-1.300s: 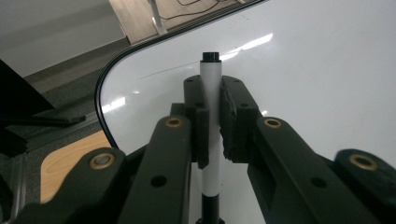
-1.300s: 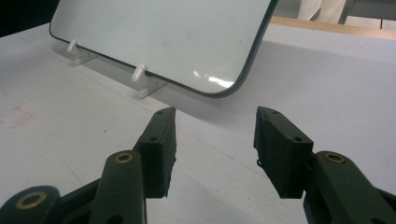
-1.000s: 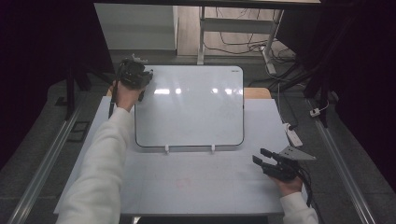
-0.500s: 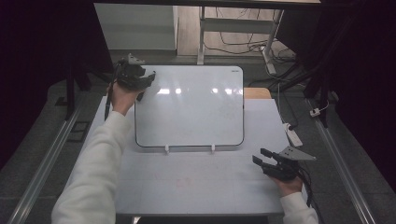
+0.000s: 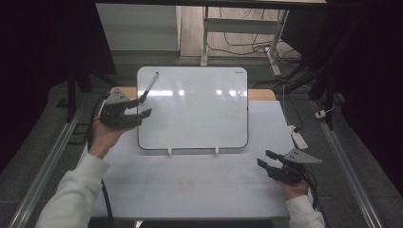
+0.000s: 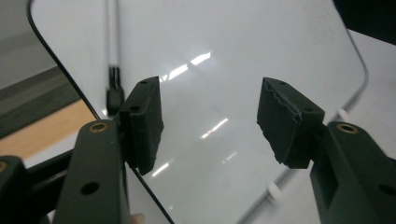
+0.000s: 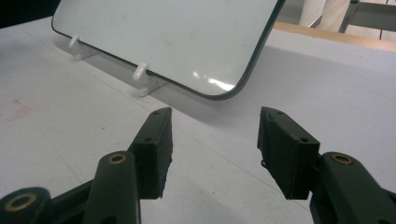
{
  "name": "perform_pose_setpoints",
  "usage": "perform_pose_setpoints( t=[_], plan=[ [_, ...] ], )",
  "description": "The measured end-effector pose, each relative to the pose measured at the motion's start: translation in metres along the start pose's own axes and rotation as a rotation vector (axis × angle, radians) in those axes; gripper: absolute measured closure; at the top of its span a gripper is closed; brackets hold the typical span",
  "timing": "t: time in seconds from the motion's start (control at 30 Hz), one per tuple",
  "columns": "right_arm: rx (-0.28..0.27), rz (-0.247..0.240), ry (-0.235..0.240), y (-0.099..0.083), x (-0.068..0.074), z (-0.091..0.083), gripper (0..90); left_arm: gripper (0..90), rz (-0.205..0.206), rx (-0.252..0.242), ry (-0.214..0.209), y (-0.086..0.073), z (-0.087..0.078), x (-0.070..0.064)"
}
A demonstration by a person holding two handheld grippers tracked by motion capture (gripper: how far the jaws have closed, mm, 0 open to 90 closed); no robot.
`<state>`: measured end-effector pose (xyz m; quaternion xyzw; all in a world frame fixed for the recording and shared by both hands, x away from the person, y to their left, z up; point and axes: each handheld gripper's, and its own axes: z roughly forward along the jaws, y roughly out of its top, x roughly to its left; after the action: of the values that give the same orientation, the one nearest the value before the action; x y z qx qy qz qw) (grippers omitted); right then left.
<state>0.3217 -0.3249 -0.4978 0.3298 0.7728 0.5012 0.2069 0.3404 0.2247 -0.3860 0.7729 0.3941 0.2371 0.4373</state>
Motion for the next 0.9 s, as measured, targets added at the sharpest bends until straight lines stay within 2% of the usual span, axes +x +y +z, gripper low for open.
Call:
perform_pose_setpoints(
  t=[0.2,0.47,0.7,0.9],
  plan=[
    [0.009,-0.038,-0.011,0.002,0.002,0.001,44.6,40.2,-0.023,-0.009,-0.057,-0.040,-0.016,-0.018],
    [0.016,-0.056,-0.013,0.002,0.002,0.002,44.3,39.1,-0.085,0.013,-0.120,-0.096,-0.019,-0.035],
    [0.019,-0.066,-0.006,0.001,0.002,0.003,44.3,37.8,-0.115,0.057,-0.111,-0.131,-0.018,-0.042],
    [0.024,-0.081,0.000,0.001,0.004,0.004,44.3,36.9,-0.110,0.078,-0.095,-0.138,-0.013,-0.044]
  ],
)
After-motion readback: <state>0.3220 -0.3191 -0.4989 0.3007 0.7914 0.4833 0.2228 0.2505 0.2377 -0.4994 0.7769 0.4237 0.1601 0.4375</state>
